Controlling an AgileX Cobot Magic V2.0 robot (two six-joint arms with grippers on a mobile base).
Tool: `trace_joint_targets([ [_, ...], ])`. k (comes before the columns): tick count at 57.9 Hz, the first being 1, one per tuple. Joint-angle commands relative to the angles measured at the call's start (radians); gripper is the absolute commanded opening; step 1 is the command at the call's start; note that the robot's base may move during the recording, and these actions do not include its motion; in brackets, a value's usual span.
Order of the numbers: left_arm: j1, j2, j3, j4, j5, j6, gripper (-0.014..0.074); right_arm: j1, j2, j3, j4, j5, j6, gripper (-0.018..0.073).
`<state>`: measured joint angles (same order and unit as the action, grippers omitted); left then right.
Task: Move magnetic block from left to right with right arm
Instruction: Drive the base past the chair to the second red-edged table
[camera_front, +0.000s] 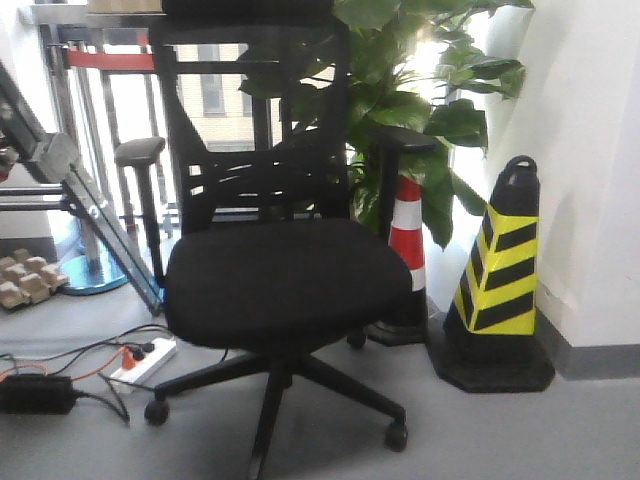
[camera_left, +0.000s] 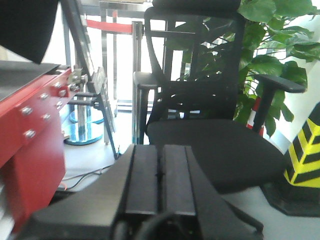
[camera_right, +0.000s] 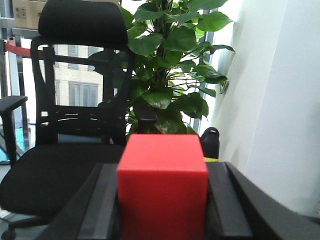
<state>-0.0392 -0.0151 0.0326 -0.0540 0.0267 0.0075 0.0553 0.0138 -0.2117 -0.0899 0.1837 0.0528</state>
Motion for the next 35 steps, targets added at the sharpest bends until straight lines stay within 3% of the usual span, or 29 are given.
trace_joint_targets([
  [1, -0.004, -0.007, 0.009, -0.003, -0.083, -0.007, -0.0126, -0.008, 0.013, -0.031, -0.012, -0.089, -0.007, 0.0265],
  [35, -0.006, -0.007, 0.009, -0.003, -0.083, -0.007, -0.0126, -0.008, 0.013, -0.031, -0.012, -0.089, -0.007, 0.0265],
])
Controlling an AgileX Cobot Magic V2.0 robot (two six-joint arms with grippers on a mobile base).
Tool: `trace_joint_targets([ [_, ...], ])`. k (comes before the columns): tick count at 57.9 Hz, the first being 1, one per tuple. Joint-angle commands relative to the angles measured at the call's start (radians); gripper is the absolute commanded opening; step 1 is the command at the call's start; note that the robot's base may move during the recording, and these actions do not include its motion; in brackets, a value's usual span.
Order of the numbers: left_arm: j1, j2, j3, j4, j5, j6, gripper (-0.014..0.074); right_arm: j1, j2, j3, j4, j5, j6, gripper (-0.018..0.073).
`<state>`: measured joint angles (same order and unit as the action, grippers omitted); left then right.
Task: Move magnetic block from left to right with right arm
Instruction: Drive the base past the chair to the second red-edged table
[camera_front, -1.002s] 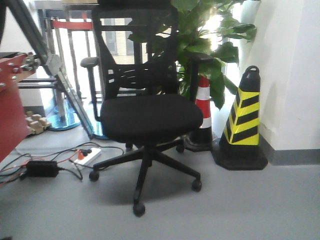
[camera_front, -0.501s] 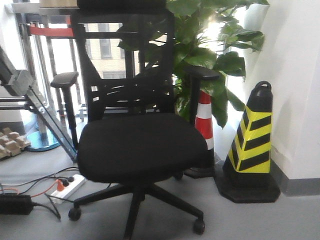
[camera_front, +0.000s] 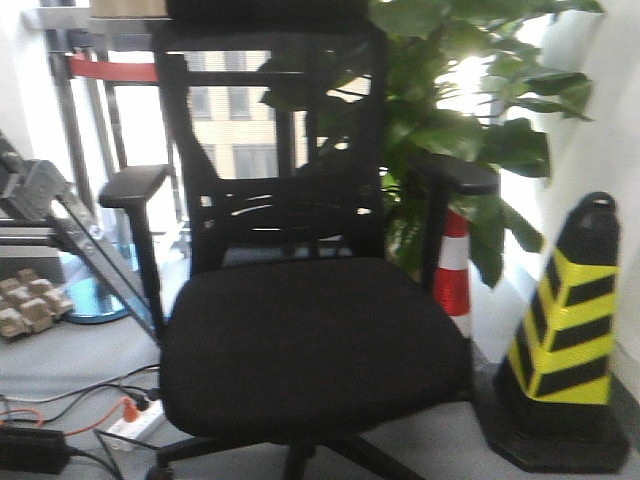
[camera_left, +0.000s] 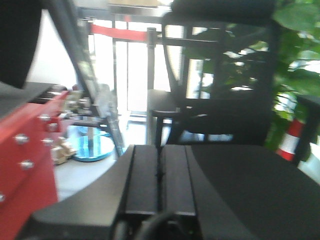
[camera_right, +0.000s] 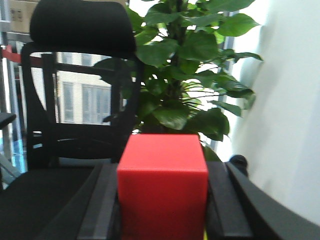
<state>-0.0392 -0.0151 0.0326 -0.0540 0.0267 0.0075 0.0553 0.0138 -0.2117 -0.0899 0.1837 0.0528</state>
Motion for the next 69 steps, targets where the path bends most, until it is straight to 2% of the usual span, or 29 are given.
trace_joint_targets([
  [1, -0.006, -0.007, 0.009, -0.003, -0.083, -0.007, -0.0126, -0.008, 0.013, -0.031, -0.012, -0.089, -0.007, 0.0265],
  [69, -0.006, -0.007, 0.009, -0.003, -0.083, -0.007, -0.0126, -0.008, 0.013, -0.031, -0.012, -0.089, -0.007, 0.0265],
])
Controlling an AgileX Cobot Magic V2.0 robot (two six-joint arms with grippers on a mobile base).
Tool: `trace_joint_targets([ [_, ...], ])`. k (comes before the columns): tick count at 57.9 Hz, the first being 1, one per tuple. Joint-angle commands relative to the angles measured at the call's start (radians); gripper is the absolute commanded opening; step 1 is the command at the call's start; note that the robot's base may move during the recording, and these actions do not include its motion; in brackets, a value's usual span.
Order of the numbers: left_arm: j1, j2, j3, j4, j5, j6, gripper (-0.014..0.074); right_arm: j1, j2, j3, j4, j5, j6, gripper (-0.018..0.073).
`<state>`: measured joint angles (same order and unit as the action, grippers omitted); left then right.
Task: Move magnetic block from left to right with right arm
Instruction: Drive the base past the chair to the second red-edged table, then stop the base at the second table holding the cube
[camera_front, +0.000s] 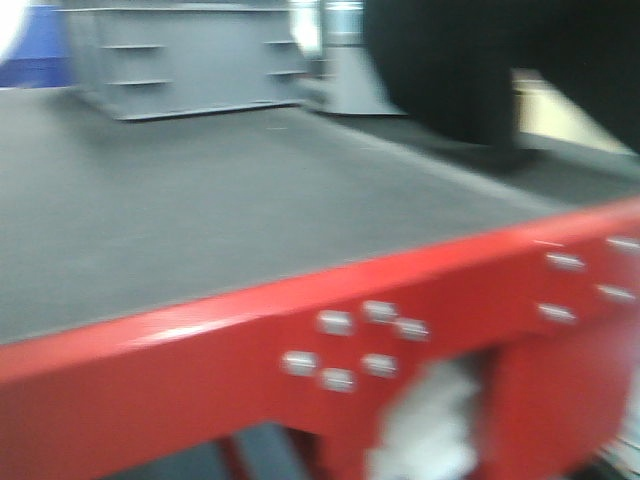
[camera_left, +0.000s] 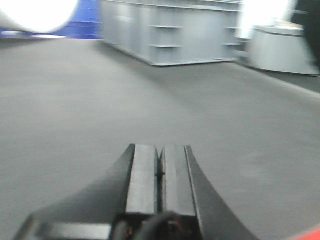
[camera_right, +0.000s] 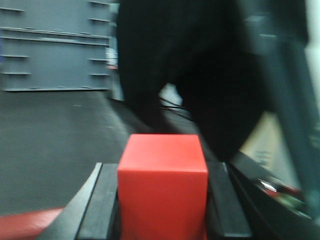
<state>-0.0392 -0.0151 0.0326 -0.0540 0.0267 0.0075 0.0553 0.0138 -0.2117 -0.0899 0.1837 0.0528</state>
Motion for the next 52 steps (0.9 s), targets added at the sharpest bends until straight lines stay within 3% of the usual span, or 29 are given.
trace_joint_targets([
  [1, -0.006, -0.007, 0.009, -0.003, -0.083, -0.007, -0.0126, -0.008, 0.013, -0.031, -0.012, -0.089, -0.007, 0.0265],
  [52, -0.006, -0.007, 0.009, -0.003, -0.083, -0.007, -0.0126, -0.008, 0.013, -0.031, -0.012, -0.089, -0.007, 0.0265],
])
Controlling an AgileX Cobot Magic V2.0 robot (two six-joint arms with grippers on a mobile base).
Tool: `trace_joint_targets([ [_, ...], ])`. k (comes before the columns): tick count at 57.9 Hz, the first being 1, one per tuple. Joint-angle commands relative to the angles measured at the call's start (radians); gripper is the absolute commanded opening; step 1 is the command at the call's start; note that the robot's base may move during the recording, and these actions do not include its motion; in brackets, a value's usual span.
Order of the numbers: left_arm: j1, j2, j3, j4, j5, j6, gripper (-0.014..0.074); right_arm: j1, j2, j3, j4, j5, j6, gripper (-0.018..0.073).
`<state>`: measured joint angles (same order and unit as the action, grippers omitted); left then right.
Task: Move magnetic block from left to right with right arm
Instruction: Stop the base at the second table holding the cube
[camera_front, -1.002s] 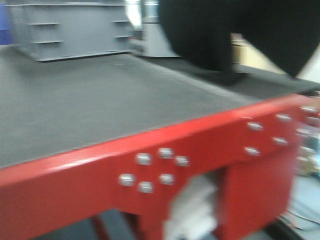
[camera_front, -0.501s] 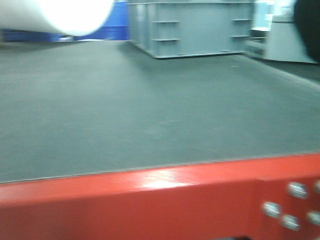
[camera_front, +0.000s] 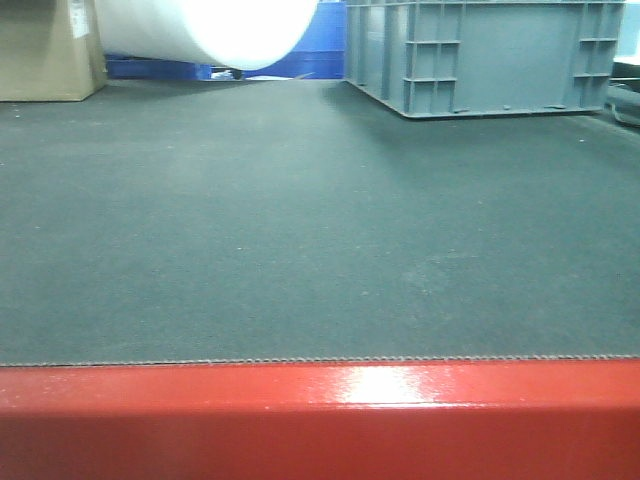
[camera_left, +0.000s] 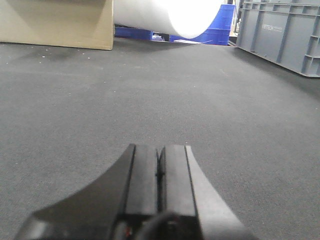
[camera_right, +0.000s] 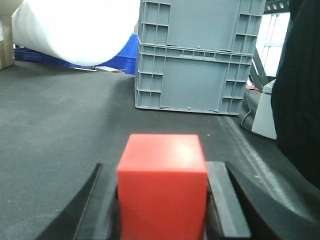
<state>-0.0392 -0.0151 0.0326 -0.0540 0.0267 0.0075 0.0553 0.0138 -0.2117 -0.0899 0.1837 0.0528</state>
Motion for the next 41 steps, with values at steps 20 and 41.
trace_joint_targets([
  [20, -0.006, -0.007, 0.009, -0.003, -0.083, -0.007, -0.0126, -0.008, 0.013, -0.031, -0.012, -0.089, -0.007, 0.0265],
  [41, -0.006, -0.007, 0.009, -0.003, -0.083, -0.007, -0.0126, -0.008, 0.013, -0.031, -0.012, -0.089, -0.007, 0.0265],
])
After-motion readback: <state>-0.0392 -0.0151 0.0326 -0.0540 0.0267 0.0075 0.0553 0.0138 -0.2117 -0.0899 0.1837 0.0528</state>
